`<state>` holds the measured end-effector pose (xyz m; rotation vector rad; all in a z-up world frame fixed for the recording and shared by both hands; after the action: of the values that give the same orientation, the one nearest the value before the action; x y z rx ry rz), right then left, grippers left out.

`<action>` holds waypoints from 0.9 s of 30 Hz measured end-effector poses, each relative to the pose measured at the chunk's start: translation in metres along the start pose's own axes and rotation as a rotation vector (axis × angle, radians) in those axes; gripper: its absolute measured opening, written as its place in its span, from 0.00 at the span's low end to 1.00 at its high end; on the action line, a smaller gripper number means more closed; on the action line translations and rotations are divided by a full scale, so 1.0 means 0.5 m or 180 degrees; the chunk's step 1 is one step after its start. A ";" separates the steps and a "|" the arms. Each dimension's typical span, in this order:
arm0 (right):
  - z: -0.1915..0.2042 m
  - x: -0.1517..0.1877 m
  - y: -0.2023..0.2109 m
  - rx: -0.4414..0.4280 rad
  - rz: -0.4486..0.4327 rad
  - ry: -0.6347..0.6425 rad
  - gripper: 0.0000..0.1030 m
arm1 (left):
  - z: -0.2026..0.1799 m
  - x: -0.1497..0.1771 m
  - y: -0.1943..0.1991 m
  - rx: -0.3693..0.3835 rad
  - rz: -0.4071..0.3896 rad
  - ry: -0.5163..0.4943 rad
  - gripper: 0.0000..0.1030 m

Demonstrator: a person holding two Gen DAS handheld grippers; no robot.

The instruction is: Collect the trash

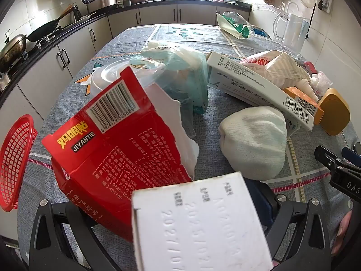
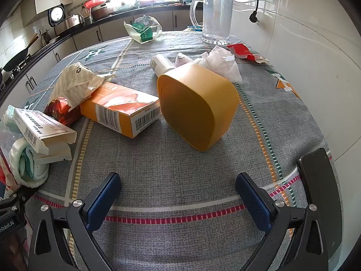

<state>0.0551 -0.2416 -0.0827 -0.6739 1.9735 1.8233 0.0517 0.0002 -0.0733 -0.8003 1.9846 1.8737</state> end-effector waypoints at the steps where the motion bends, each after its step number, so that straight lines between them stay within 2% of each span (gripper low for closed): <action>1: 0.000 -0.002 0.001 0.0013 -0.0033 0.0004 1.00 | 0.000 0.000 0.000 0.0001 0.0001 0.0001 1.00; 8: -0.002 0.001 0.000 0.0021 -0.0003 0.0014 1.00 | 0.009 0.001 0.009 -0.0077 -0.0036 0.0031 1.00; 11: -0.001 0.004 0.003 0.0020 0.0001 0.0022 1.00 | 0.028 -0.006 0.052 -0.0122 -0.0338 0.0068 1.00; 14: 0.011 0.013 0.021 0.0043 -0.0010 0.0127 1.00 | 0.051 0.005 0.091 -0.0170 -0.0509 0.0061 1.00; 16: 0.016 0.019 0.050 0.0132 -0.0141 0.0133 1.00 | 0.064 0.036 0.135 -0.0223 -0.0676 0.0045 1.00; 19: 0.046 0.034 0.109 -0.0069 -0.0387 0.0170 1.00 | 0.093 0.035 0.194 -0.0251 -0.0922 0.0071 1.00; 24: 0.098 0.061 0.186 -0.0261 -0.0576 0.0258 1.00 | 0.126 0.054 0.294 -0.0316 -0.1311 0.0028 1.00; 27: 0.127 0.069 0.231 -0.0389 -0.0707 0.0303 1.00 | 0.140 0.067 0.338 -0.0339 -0.1436 0.0035 1.00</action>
<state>-0.0425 -0.1760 -0.0138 -0.9926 1.7733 1.8153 -0.0840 0.0619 0.0382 -1.1756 1.5507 1.7123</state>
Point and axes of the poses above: each gripper's, at about its wrist camera, not at the fingertips, and y roughly against the way its jaws point, z to its left, x to its underside, the point moved 9 cm from there along -y, roughly the way its jaws point, and after that the axes turned 13 degrees about y, right-handed, at the moved point
